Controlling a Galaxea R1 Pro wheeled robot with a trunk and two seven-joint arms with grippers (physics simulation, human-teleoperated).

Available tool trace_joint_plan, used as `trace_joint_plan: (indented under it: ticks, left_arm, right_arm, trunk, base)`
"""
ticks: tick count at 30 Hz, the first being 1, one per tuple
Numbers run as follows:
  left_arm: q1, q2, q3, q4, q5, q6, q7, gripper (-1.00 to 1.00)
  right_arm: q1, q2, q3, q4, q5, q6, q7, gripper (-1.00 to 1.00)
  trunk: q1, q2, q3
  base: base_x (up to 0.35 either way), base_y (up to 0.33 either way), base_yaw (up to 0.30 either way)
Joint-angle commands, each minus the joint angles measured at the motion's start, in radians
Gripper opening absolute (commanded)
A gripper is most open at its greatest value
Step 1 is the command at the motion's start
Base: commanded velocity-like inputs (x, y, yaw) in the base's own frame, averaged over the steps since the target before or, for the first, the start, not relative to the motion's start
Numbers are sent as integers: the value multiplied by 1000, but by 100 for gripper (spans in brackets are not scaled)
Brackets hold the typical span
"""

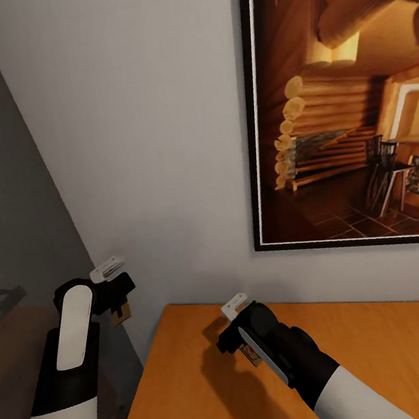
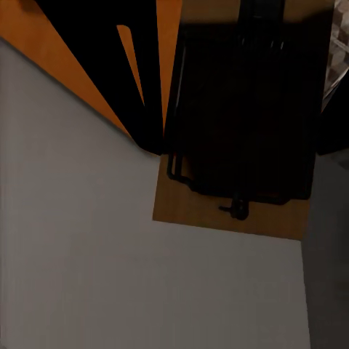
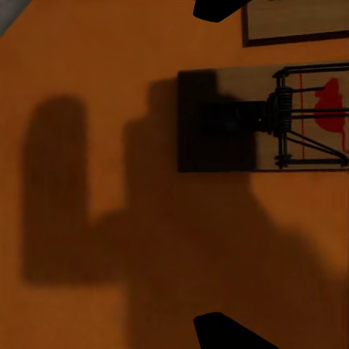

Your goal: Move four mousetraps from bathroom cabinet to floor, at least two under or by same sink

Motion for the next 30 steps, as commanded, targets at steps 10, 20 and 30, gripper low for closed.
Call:
trace_joint_plan:
  ticks: [10, 20, 30]
  left_arm:
    - [0, 0, 0, 1, -2, 3, -4, -100]
    - [0, 0, 0, 1, -2, 3, -5, -100]
    - [0, 0, 0, 1, -2, 3, -4, -100]
  right_arm:
    - [-1, 1, -35, 0, -5, 8, 0, 100]
    - [0, 2, -80, 0, -12, 8, 0, 100]
    - [1, 3, -85, 0, -12, 8, 0, 100]
  trunk:
    - [0, 0, 0]
    - [0, 0, 0]
    - [8, -14, -6]
  base:
    - [0, 0, 0]
    - [0, 0, 0]
    - [0, 0, 0]
